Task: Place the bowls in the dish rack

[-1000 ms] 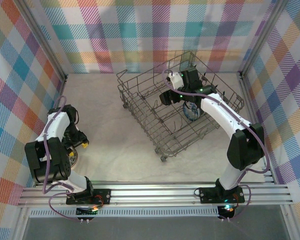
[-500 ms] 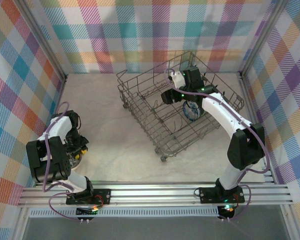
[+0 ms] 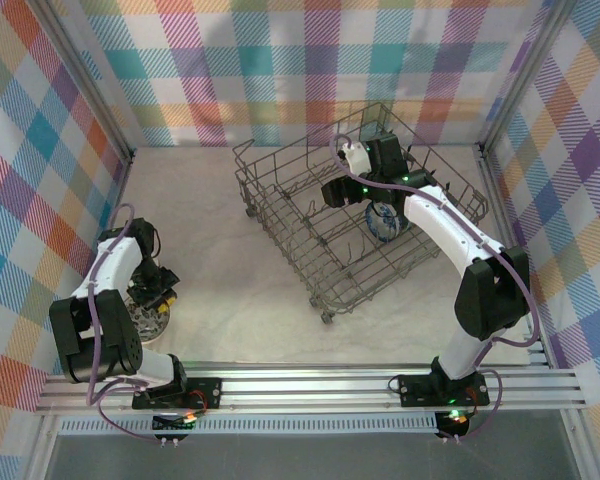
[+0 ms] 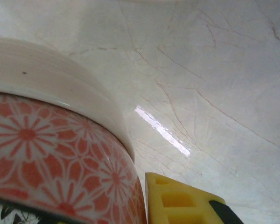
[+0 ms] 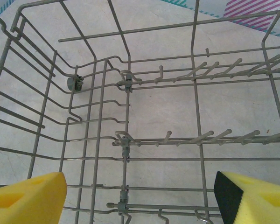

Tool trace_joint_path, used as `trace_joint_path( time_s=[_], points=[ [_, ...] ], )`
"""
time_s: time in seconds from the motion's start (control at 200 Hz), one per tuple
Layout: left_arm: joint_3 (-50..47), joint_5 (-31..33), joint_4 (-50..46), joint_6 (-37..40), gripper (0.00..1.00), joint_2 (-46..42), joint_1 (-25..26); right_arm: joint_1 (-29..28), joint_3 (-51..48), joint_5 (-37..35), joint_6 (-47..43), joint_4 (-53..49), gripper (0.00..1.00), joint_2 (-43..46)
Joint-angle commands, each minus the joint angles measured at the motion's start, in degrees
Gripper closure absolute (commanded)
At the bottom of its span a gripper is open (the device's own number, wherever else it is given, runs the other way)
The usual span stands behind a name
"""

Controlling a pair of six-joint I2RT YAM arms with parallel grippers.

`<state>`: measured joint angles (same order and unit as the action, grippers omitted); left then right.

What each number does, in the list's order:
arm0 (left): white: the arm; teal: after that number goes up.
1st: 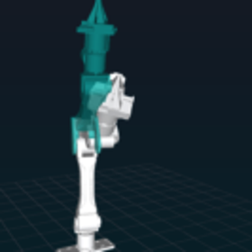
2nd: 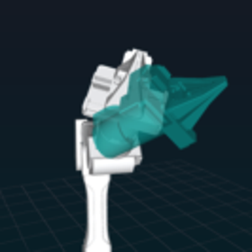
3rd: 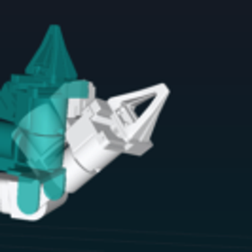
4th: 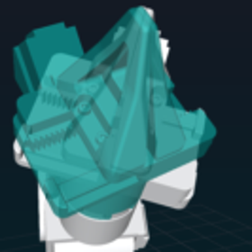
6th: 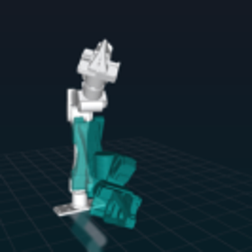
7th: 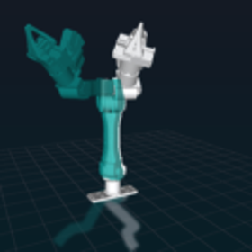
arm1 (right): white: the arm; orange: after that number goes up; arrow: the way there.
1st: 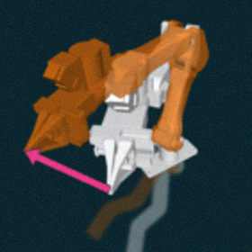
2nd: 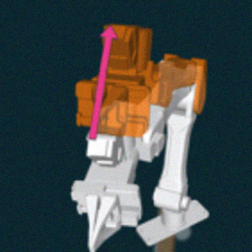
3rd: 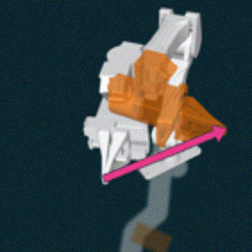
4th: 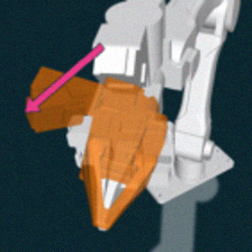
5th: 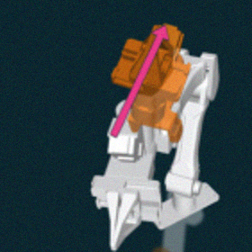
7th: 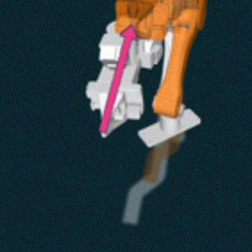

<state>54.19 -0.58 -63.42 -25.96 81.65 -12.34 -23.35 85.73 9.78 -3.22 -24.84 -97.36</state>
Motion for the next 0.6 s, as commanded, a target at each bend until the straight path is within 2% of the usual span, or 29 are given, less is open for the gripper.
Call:
trace_joint_path(
  time_s=[0.0, 0.17, 0.38, 0.59],
  points=[
    [0.16, -6.09, 2.83, -0.39, 0.88, -0.05, 1.60, 0.24, 1.02, 1.95, 1.49, 2.09, 0.17, -0.11],
    [1.83, -5.37, 1.24, 0.53, 0.90, -0.22, 1.79, 0.24, 0.86, 2.28, 1.80, 2.13, 0.17, 0.05],
    [4.81, 2.08, -2.70, 2.78, 0.91, 0.61, 1.38, 0.24, 0.68, 2.82, 1.98, 2.30, 0.17, -0.04],
    [7.69, 4.14, -4.32, 4.04, 0.91, 1.94, 0.56, 0.28, 0.50, 3.23, 2.26, 2.52, 0.16, -0.12]
  ],
)
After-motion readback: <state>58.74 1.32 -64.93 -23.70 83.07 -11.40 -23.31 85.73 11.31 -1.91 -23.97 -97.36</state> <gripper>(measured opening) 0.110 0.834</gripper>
